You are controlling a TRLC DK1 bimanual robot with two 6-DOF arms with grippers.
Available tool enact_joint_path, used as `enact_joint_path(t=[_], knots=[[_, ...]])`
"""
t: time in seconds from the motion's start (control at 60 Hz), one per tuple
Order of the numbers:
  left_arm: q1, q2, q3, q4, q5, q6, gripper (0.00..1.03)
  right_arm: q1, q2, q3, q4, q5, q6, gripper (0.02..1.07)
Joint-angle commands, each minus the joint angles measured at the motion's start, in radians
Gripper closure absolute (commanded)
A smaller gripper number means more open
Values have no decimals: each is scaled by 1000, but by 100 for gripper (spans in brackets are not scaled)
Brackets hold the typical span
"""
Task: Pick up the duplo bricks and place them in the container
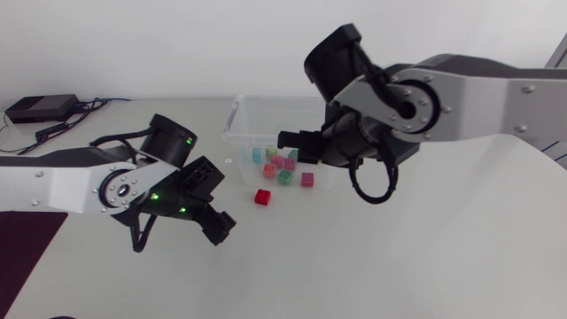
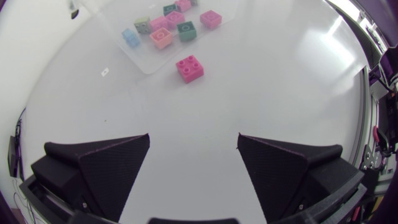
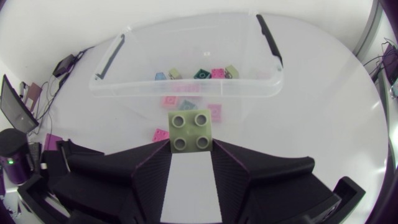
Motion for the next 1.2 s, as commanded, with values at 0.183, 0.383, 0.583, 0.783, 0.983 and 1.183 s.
enact_joint_path(t=[0.183,0.383,0.583,0.783,0.983,1.183], knots=[[-94,168,196,2,-26,-138,8,-28,-93,43,7,27,-75,74],[-129,316,314,9,-88,-227,8,-97,-54,63,134,27,-161,74],[-172,421,387,6,-186,-317,8,-155,65,75,285,41,-214,74],[-178,474,438,2,-243,-354,8,-169,196,125,389,48,-263,73],[-161,514,452,-10,-247,-370,9,-175,240,167,401,38,-274,6],[-137,557,473,-29,-244,-390,22,-175,68,63,403,8,-279,6]])
